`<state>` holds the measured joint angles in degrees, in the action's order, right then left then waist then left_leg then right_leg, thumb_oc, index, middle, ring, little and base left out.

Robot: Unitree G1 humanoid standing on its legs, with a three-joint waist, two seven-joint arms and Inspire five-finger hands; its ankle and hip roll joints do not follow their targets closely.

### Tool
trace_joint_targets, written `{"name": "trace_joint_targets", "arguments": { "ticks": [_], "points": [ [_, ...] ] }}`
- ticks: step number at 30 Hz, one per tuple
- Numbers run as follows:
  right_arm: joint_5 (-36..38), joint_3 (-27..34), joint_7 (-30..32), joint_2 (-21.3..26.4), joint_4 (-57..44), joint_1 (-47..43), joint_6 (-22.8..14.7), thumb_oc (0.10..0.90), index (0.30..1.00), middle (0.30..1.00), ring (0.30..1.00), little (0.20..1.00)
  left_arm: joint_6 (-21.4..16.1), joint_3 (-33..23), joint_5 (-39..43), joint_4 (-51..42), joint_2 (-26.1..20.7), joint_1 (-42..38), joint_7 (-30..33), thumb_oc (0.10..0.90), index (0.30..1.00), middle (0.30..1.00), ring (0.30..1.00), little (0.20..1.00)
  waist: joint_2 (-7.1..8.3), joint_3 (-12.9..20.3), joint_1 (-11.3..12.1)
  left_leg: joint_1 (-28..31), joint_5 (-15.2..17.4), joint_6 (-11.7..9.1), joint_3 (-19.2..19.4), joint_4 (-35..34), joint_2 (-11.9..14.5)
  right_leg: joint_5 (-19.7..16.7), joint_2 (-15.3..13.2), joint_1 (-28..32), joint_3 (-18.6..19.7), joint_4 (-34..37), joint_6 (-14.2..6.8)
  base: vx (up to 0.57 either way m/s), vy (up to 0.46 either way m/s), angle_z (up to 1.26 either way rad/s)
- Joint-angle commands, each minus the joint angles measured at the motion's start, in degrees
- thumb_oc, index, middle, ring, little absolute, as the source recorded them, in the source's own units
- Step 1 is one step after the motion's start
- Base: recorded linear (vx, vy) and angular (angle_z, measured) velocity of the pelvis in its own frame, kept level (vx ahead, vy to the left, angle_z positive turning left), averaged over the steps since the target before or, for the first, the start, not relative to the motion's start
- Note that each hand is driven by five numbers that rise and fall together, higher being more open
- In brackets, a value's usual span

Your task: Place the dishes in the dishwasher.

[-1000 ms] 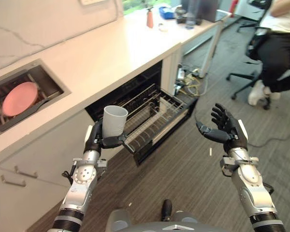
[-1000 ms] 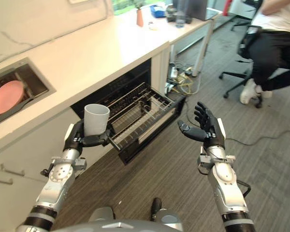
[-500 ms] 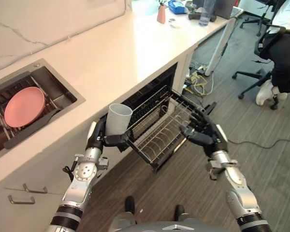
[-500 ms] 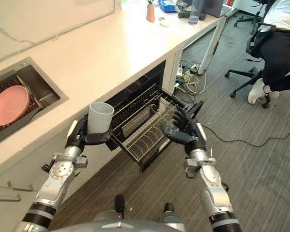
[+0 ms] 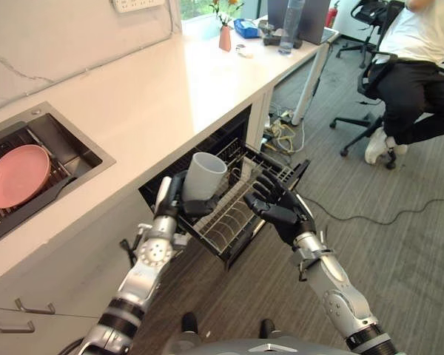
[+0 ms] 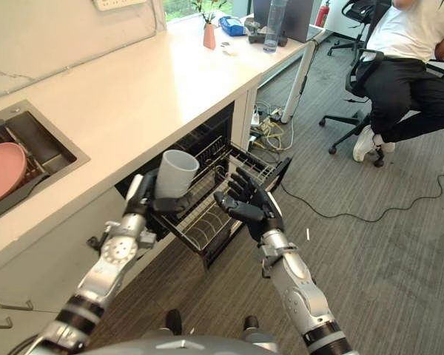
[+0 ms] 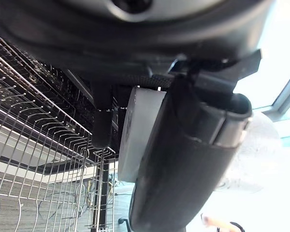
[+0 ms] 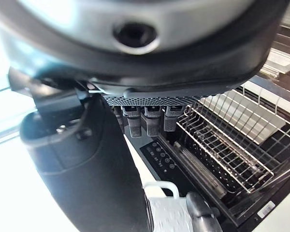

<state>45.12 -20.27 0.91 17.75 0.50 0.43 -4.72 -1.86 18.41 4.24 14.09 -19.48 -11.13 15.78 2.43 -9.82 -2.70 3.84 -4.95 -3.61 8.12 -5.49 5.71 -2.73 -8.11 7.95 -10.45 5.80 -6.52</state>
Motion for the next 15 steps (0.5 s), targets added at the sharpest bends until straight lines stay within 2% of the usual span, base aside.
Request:
{"name": "trace_joint_targets", "arguments": {
  "ticks": [1, 7, 15],
  "points": [
    [3.07, -1.59, 1.99, -1.86, -7.99, -8.82, -4.73, 0.8, 0.9, 0.9, 0.9, 0.9, -4.07, 2.67, -5.05, 1.14, 0.42, -12.13, 6.2, 0.4, 0.3, 0.3, 0.3, 0.3, -1.28, 5.06, 0.95, 1.33, 4.34, -3.03, 0.15, 0.91, 3.19, 0.72, -5.76, -2.99, -1.6, -1.39, -5.7, 0.04, -0.041, -0.07],
    [2.67, -5.16, 7.01, -4.5, -6.89, -13.59, -4.74, 0.8, 0.9, 0.9, 0.9, 0.9, -3.24, 6.16, -7.6, 2.75, 1.32, -16.29, 9.57, 0.4, 0.3, 0.3, 0.3, 0.3, -1.85, 4.92, 0.94, 1.24, 4.3, -3.11, -0.79, 0.49, 3.0, 0.61, -5.38, -2.36, -1.84, -1.26, -5.38, 0.01, -0.005, -0.01],
    [1.01, -8.4, 10.69, -7.82, -3.32, -17.89, -4.86, 0.8, 0.9, 0.9, 0.9, 0.9, -2.82, 9.55, -10.68, 2.43, 2.08, -18.64, 11.79, 0.4, 0.3, 0.3, 0.3, 0.3, -2.15, 4.83, 1.68, 0.9, 4.4, -3.0, -1.61, 0.49, 2.76, 0.33, -5.46, -1.92, -2.44, -1.38, -5.19, 0.01, 0.007, 0.06]
  ]
}}
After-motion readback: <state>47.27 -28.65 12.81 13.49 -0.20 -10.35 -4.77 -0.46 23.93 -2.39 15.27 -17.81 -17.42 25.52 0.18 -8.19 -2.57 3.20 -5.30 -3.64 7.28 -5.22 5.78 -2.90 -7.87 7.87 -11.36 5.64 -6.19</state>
